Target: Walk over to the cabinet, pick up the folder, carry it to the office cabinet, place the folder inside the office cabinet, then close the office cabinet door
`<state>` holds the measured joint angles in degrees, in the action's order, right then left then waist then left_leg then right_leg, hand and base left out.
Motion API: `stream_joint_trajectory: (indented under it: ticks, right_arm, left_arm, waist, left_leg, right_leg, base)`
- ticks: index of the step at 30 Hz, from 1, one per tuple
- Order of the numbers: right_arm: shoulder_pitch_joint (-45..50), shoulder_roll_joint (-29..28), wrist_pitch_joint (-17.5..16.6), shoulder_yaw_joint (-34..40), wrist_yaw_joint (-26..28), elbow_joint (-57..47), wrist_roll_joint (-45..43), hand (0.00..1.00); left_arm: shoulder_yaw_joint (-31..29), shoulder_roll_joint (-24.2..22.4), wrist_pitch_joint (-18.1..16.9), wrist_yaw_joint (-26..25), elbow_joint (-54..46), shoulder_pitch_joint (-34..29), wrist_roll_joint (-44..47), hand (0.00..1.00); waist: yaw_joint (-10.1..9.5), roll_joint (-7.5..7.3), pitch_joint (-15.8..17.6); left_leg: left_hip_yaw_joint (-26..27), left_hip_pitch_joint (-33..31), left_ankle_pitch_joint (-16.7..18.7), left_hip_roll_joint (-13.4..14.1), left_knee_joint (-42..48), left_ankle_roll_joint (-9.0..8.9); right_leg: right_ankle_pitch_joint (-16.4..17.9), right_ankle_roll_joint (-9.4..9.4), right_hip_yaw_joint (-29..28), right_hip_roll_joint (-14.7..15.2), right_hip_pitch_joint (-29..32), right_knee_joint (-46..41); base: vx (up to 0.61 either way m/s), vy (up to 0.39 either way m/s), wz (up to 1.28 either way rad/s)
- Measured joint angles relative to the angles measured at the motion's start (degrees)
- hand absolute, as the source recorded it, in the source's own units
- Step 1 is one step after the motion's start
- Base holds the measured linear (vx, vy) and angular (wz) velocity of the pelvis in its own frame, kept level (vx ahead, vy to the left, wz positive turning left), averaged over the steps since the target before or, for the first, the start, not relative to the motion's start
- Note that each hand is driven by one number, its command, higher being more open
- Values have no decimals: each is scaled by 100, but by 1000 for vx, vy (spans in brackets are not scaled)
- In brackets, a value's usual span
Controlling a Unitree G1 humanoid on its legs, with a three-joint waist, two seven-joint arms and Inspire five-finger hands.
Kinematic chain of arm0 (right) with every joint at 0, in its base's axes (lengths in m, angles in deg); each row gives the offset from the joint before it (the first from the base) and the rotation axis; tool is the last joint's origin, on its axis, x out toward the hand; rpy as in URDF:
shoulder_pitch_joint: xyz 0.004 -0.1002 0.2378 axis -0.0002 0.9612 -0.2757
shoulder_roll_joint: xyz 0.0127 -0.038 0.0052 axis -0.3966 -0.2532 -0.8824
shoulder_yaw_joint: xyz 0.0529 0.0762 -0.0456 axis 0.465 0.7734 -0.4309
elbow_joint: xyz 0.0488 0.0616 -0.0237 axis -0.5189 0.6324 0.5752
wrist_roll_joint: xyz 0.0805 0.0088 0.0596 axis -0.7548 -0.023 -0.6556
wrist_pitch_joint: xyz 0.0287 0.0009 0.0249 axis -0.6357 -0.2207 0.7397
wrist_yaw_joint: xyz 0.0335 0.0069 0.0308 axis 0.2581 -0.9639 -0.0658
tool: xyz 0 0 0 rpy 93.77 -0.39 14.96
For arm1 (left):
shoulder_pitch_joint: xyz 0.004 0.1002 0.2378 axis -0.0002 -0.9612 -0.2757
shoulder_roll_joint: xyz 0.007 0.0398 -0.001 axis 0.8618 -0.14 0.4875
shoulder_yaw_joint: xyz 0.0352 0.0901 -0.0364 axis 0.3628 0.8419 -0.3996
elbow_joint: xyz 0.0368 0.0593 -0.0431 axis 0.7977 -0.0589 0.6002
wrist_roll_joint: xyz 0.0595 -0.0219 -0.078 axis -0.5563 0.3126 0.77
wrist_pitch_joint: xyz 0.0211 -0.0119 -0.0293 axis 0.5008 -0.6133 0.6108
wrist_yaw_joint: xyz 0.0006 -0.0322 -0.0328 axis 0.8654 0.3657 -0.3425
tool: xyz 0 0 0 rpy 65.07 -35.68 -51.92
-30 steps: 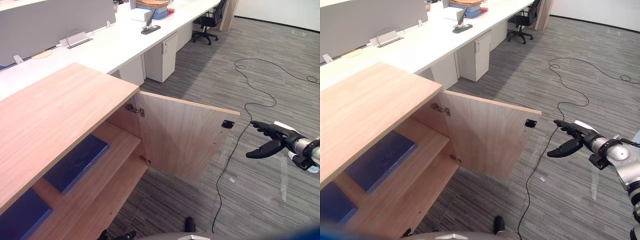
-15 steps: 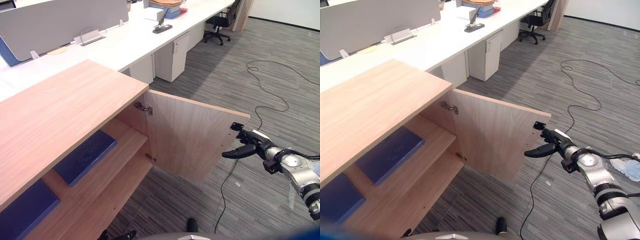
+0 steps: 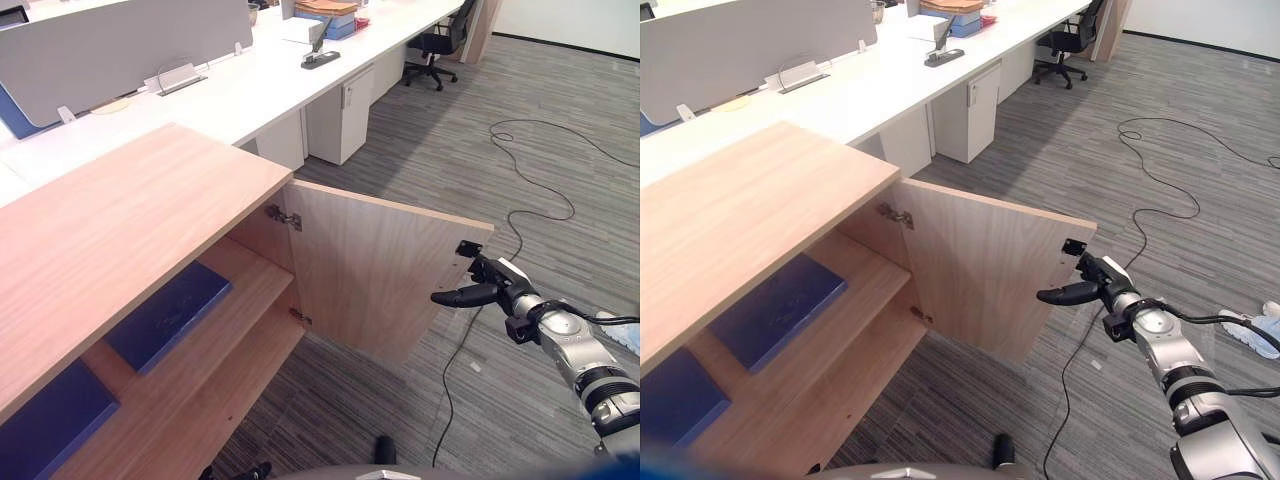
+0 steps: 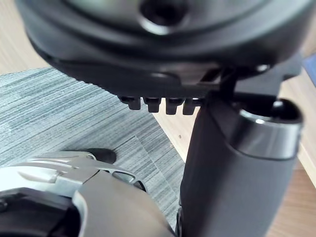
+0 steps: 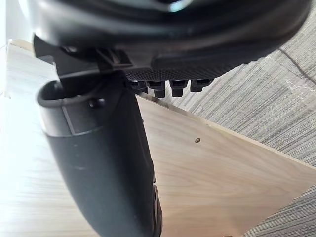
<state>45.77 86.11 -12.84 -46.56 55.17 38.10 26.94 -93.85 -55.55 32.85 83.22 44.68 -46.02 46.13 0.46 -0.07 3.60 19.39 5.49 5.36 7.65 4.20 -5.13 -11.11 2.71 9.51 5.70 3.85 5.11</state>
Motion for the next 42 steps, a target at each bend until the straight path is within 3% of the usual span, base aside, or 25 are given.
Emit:
stream_joint_trajectory:
  ticks: [8,12,16,20,23,32,37,42]
  right_arm:
    - [561,-148,11,-348,-324,-1128,-260,100]
    - [755,569,8,-1225,-199,-1881,-176,100]
    - [1098,1388,8,-2048,786,-2528,304,100]
    - [1667,1378,10,-2308,1710,-3062,473,100]
    - [2244,1378,153,-2605,2536,-3166,563,100]
    - [3289,1198,213,-1764,2889,-3386,1194,100]
    - [3293,798,206,-1639,2883,-3133,1588,100]
    - [3039,239,-209,-1550,2962,-2202,2059,100]
  left_arm:
    - [-237,-11,0,-114,317,138,-1,100]
    - [-289,-2,1,-164,329,217,-8,100]
    - [-393,-25,0,-179,330,392,-1,100]
    - [-678,-68,2,-156,370,464,105,100]
    - [-1044,-60,4,-155,380,578,262,100]
    - [-1996,38,15,-129,389,530,632,100]
    - [-2317,38,18,-193,511,519,780,100]
    - [-2493,-85,29,-248,551,510,1064,100]
  waist:
    - [243,15,21]
    - [323,23,22]
    - [298,42,23]
    - [214,92,42]
    - [-18,87,49]
    - [-45,-116,69]
    - [-130,-115,60]
    - [-286,-132,47]
  left_leg:
    - [26,21,21,193,1,-108]
    - [22,41,18,377,-2,-203]
    - [-105,26,-21,501,-36,-264]
    - [-116,33,-38,491,-81,-266]
    - [-140,46,-41,434,-92,-262]
    - [-177,27,12,223,-85,-133]
    - [-281,-19,39,197,-81,-142]
    - [-548,-109,-33,191,-98,-114]
  right_leg:
    - [59,-49,-59,-211,15,2]
    - [99,-130,-83,-382,13,2]
    - [166,-226,1,-502,-12,0]
    - [166,-225,9,-500,-10,-3]
    - [148,-230,18,-464,-12,-6]
    - [95,-94,19,-245,-54,1]
    - [87,-87,109,-177,-67,1]
    - [144,-70,357,-143,-121,1]
  base:
    - [-19,-8,-8]
    - [-13,-46,-10]
    - [-13,-45,9]
    - [1,4,3]
    - [8,36,5]
    - [-53,60,3]
    - [-37,39,10]
    - [-3,10,28]
